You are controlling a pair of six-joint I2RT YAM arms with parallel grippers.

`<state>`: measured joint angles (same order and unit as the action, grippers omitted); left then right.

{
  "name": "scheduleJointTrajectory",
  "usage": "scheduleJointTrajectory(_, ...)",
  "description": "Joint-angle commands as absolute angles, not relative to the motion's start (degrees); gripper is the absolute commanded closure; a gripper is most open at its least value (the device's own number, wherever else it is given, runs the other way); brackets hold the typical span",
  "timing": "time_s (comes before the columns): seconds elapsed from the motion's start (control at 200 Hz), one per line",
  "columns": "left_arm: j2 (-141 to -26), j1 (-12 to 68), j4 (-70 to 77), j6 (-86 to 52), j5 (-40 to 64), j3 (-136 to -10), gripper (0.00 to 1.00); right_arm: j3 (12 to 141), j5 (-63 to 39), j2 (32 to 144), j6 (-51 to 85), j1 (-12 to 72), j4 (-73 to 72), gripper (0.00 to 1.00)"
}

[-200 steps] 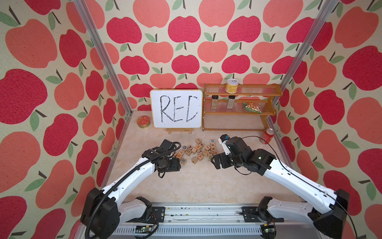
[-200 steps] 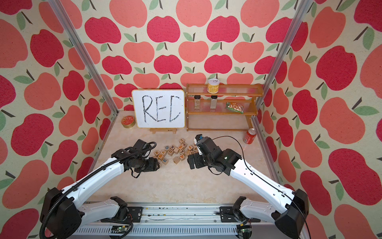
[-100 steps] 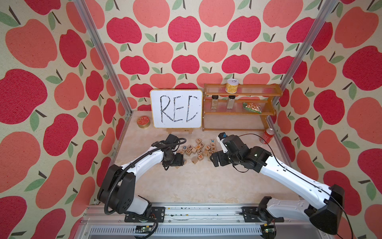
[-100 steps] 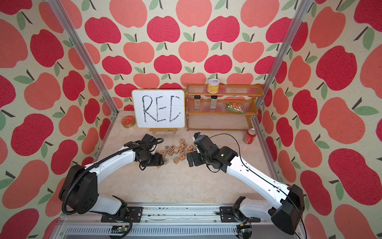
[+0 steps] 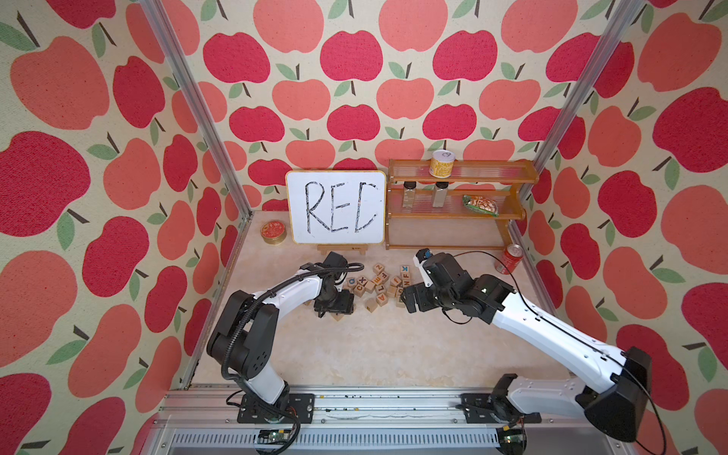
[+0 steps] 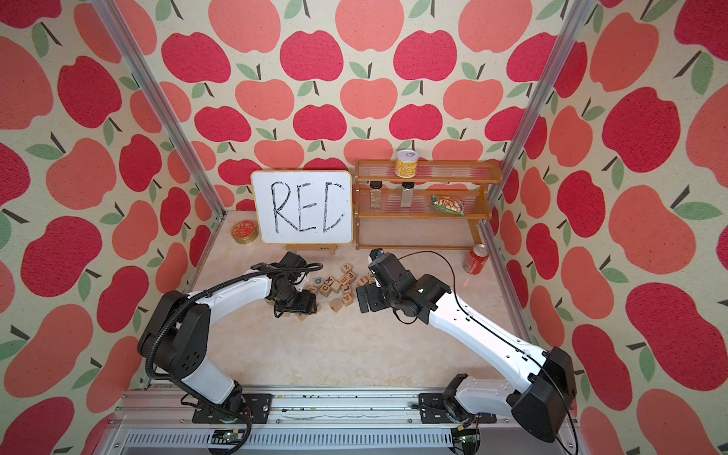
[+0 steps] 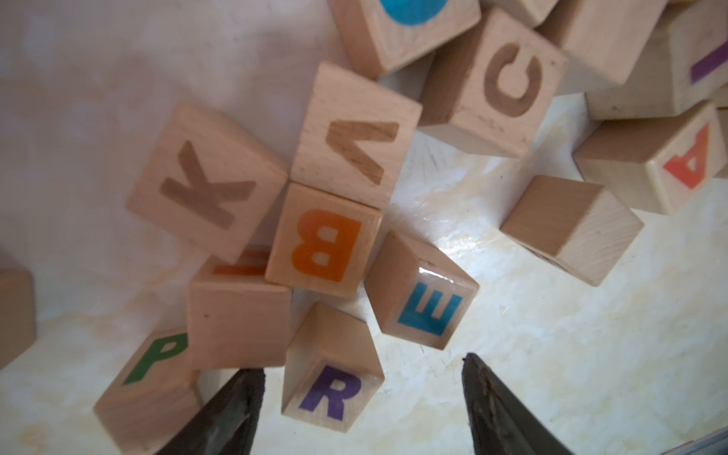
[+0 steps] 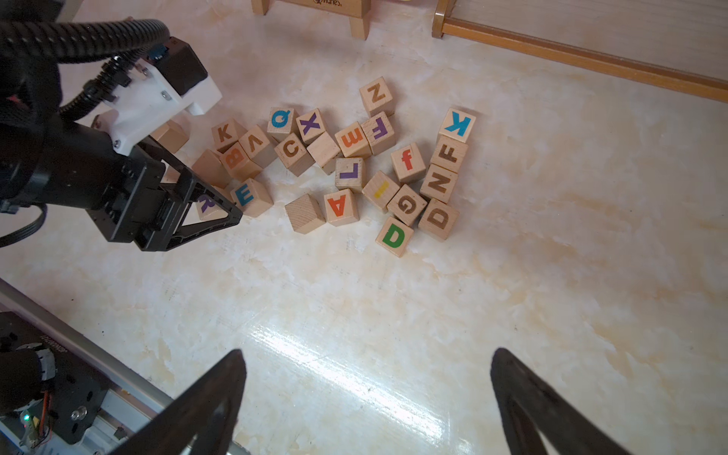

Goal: Assemble the uppercase word "red" with letter blocks
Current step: Pick up the letter block from the center of the board.

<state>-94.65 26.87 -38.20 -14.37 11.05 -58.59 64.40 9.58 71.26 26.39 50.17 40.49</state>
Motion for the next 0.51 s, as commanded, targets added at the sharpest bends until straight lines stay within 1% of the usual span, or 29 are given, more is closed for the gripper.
scheduleJointTrajectory(0.0,-95.8,26.6,-37.8,-11.3,11.5,-59.7,0.22,66.2,10.4,71.5,25.5,49.5,41.7,0.01)
scheduleJointTrajectory(0.25,-96.2,27.3,-37.4,-10.2,12.6,-58.8,0.25,66.2,10.5,71.6,25.7,48.9,42.0,0.01)
scheduleJointTrajectory(0.285,-96.1,27.6,-37.4,-10.2,12.5,-58.7,0.27,66.2,10.5,71.6,25.8,48.9,42.0,0.01)
scheduleJointTrajectory(0.31,-96.1,27.8,-37.5,-10.0,12.5,-58.5,0.31,66.2,10.5,71.6,25.8,48.8,42.0,0.01)
scheduleJointTrajectory(0.455,-96.7,29.6,-38.3,-10.3,11.4,-58.8,0.33,66.0,10.6,71.8,26.1,48.6,41.6,0.01)
scheduleJointTrajectory(0.47,-96.7,29.7,-38.3,-10.3,11.4,-58.7,0.36,66.0,10.6,71.8,26.1,48.6,41.6,0.01)
scheduleJointTrajectory(0.5,-96.8,30.0,-38.4,-10.4,11.1,-58.8,0.36,65.9,10.6,71.9,26.1,48.6,41.6,0.01)
